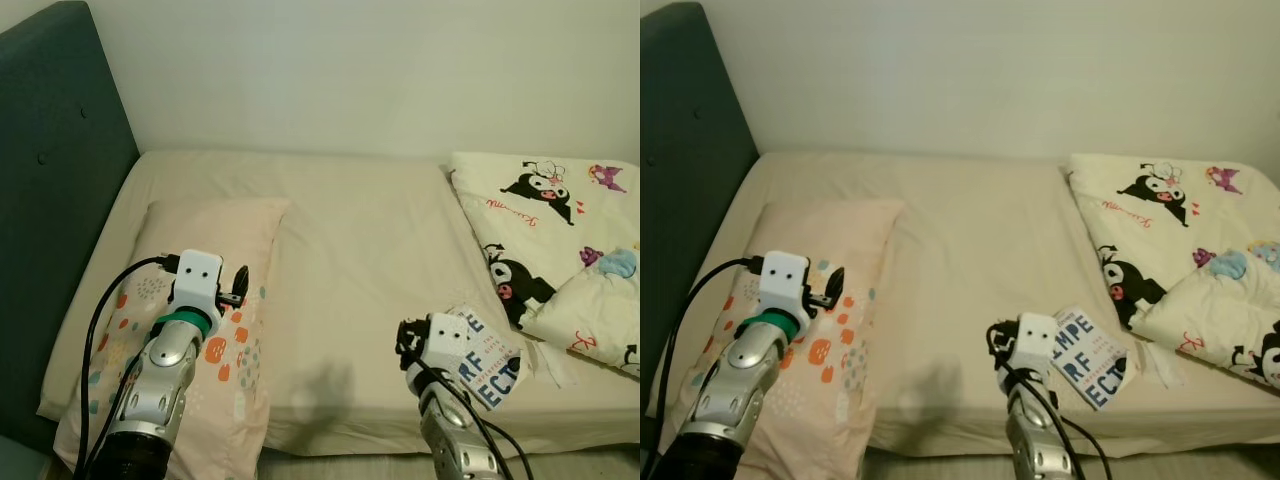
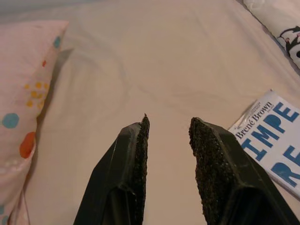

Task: Clean up the room

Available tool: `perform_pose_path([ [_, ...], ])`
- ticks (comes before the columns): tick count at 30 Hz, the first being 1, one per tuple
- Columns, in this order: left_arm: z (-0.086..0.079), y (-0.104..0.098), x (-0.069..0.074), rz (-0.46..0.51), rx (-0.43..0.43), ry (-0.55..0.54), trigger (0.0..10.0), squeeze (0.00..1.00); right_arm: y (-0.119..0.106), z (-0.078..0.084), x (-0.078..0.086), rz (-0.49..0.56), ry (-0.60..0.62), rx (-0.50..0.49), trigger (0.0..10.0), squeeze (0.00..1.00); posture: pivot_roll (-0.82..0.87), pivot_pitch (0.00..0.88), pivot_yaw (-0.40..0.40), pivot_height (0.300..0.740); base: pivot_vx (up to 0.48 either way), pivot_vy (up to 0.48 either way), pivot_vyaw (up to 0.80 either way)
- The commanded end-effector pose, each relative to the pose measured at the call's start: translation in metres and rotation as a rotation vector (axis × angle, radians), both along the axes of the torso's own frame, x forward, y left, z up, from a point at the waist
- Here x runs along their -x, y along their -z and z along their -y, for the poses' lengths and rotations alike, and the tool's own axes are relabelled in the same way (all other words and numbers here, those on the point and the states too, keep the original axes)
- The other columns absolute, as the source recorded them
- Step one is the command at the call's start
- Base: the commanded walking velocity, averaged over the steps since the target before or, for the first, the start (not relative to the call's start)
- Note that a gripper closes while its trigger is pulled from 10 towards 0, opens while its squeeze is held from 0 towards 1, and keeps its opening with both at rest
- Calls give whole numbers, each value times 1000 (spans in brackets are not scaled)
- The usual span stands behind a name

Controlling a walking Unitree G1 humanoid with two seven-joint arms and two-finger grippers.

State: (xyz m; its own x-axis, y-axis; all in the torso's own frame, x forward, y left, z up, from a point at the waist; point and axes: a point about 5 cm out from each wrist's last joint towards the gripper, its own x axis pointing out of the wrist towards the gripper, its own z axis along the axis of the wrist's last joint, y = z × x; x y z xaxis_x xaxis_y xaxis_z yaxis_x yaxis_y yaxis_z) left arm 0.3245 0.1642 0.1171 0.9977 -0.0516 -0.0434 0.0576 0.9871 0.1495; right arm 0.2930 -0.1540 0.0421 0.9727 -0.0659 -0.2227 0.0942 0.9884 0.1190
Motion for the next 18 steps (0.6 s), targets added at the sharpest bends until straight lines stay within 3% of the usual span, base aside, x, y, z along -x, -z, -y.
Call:
perform_pose_path([
  [1,-2,4,3,-18,-15,-7,10000,0,4,1,1,-18,4,-3,10000,0,105,0,22,740,0,-262,0],
  [18,-9,2,3,-17,-19,-36,10000,0,4,0,0,-12,-21,9,10000,0,105,0,14,740,0,-334,0],
])
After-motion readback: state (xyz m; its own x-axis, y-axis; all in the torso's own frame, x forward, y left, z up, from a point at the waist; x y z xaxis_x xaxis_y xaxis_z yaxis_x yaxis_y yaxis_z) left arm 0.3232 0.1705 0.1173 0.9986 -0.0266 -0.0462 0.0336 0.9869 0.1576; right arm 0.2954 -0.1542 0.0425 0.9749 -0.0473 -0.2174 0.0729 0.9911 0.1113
